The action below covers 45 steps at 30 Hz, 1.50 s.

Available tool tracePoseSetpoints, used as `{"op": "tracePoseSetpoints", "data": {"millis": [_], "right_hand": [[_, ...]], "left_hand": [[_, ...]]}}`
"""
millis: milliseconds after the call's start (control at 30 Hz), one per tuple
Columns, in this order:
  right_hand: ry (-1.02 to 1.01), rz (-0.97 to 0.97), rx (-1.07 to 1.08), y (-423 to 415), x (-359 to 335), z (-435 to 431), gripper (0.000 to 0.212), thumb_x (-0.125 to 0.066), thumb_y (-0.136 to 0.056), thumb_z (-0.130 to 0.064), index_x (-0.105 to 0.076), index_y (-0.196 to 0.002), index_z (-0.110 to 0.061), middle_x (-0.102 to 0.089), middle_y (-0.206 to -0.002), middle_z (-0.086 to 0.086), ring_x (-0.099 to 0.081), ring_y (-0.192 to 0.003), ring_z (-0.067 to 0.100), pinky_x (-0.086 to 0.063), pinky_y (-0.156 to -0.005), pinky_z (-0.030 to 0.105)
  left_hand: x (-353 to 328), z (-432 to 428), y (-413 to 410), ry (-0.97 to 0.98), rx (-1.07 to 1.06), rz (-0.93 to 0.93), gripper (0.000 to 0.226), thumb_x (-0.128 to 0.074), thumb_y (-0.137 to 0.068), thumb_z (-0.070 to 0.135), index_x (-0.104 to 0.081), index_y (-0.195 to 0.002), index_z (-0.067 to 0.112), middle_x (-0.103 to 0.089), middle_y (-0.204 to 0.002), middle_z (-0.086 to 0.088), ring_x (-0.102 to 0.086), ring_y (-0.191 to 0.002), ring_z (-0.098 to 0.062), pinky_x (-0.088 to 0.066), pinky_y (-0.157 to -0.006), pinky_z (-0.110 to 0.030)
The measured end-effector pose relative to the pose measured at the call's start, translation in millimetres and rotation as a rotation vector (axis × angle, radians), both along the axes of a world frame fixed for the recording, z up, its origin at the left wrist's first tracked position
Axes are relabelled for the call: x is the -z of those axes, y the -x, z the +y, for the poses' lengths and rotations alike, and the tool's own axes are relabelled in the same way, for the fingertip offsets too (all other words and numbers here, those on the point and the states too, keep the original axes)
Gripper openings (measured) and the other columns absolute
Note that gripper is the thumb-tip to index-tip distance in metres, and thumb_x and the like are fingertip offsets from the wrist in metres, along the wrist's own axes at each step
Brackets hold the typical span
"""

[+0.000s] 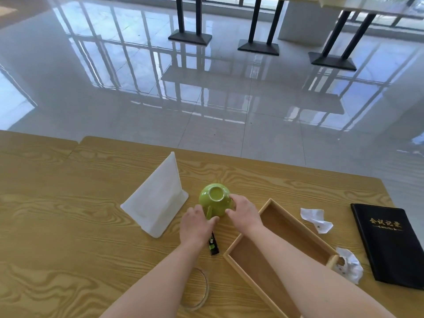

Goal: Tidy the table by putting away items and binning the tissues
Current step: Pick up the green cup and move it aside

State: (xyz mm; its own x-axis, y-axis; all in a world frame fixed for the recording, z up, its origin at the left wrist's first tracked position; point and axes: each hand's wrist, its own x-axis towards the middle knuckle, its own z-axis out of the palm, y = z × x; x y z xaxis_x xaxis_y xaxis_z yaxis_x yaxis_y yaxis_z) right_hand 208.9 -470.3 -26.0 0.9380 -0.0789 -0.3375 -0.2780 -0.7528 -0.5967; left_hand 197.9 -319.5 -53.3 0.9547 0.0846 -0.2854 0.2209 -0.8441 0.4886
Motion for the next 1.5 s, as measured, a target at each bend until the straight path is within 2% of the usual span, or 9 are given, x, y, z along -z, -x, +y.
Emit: {"op": "tracePoseSetpoints", "data": {"millis": [267,433,500,633,833,1000,1167,1367,1500], "right_hand": [[-0.037,-0.005,-0.031,-5.4,6.3,-6.5,0.051,-0.064,-0.092,-0.017,-0.051,-0.141,-0.016,-0.058,-0.140,0.004,-0.055,-0.127,0.021,-0.044,-0.108,0.039],[-0.062,-0.055,-0.034,-4.8,2.2,-11.4,0.052,-0.066,-0.090,-0.011,-0.053,-0.140,-0.019,-0.058,-0.138,0.003,-0.056,-0.124,0.020,-0.046,-0.106,0.041],[-0.070,-0.092,-0.018,-5.9,-1.0,-17.2,0.054,-0.065,-0.090,-0.009,-0.053,-0.141,-0.020,-0.058,-0.137,0.003,-0.057,-0.121,0.019,-0.048,-0.104,0.040],[-0.148,-0.070,0.109,-11.1,-8.3,-27.4,0.059,-0.068,-0.093,-0.023,-0.044,-0.148,-0.022,-0.057,-0.139,0.000,-0.060,-0.113,0.017,-0.048,-0.100,0.038],[-0.270,0.121,0.194,-20.2,4.3,-11.1,0.061,-0.060,-0.098,-0.026,-0.033,-0.153,-0.022,-0.050,-0.146,0.007,-0.050,-0.132,0.024,-0.042,-0.111,0.047],[-0.213,0.164,0.237,-28.7,14.5,-0.5,0.044,-0.063,-0.095,-0.016,-0.054,-0.138,-0.018,-0.063,-0.118,0.004,-0.064,-0.106,0.024,-0.054,-0.094,0.041],[-0.185,0.126,0.210,-38.2,9.9,2.1,0.039,-0.068,-0.088,-0.007,-0.064,-0.125,-0.016,-0.069,-0.105,0.004,-0.069,-0.094,0.023,-0.058,-0.089,0.044],[-0.243,0.061,0.250,-36.3,7.3,4.9,0.035,-0.064,-0.090,-0.010,-0.065,-0.125,-0.012,-0.069,-0.106,0.004,-0.068,-0.098,0.021,-0.057,-0.091,0.044],[-0.388,0.074,0.437,-9.5,13.5,12.2,0.041,-0.062,-0.095,-0.021,-0.058,-0.133,-0.009,-0.064,-0.116,0.004,-0.065,-0.104,0.022,-0.056,-0.093,0.045]], "left_hand": [[1.4,-4.3,-10.3,-0.002,-0.064,-0.058,0.011,-0.061,-0.083,0.025,-0.065,-0.084,0.014,-0.067,-0.080,-0.003,-0.062,-0.077,-0.021,-0.050,-0.066,-0.036],[-2.5,5.7,-8.4,0.098,-0.102,-0.115,0.011,-0.063,-0.080,0.020,-0.069,-0.073,0.015,-0.064,-0.063,0.003,-0.058,-0.062,-0.015,-0.043,-0.056,-0.032],[-6.2,11.3,-10.3,0.245,-0.139,-0.113,0.013,-0.065,-0.081,0.020,-0.072,-0.070,0.016,-0.066,-0.058,0.002,-0.062,-0.059,-0.017,-0.048,-0.056,-0.031],[-11.9,21.2,-13.2,0.848,-0.449,0.222,0.015,-0.068,-0.085,0.006,-0.075,-0.072,0.007,-0.073,-0.068,-0.016,-0.071,-0.062,-0.025,-0.057,-0.055,-0.031],[-6.0,30.7,-10.2,1.011,-0.551,0.523,0.019,-0.060,-0.092,0.003,-0.068,-0.078,-0.005,-0.069,-0.064,-0.019,-0.064,-0.050,-0.020,-0.055,-0.046,-0.028],[-2.5,34.4,-11.5,1.031,-0.586,0.547,0.022,-0.055,-0.096,0.006,-0.067,-0.083,-0.008,-0.070,-0.071,-0.022,-0.063,-0.053,-0.021,-0.054,-0.047,-0.029],[-4.3,31.4,-12.7,0.849,-0.532,0.339,0.022,-0.053,-0.096,0.008,-0.072,-0.085,0.005,-0.073,-0.079,-0.020,-0.066,-0.062,-0.025,-0.060,-0.061,-0.039],[-2.0,32.9,3.5,0.588,-0.332,0.246,0.029,-0.052,-0.091,0.015,-0.065,-0.072,-0.002,-0.067,-0.072,-0.019,-0.068,-0.068,-0.025,-0.057,-0.077,-0.050],[-2.7,35.2,15.4,0.621,-0.268,0.234,0.024,-0.054,-0.092,0.016,-0.073,-0.080,0.008,-0.071,-0.076,-0.009,-0.068,-0.074,-0.020,-0.057,-0.077,-0.048]]}}
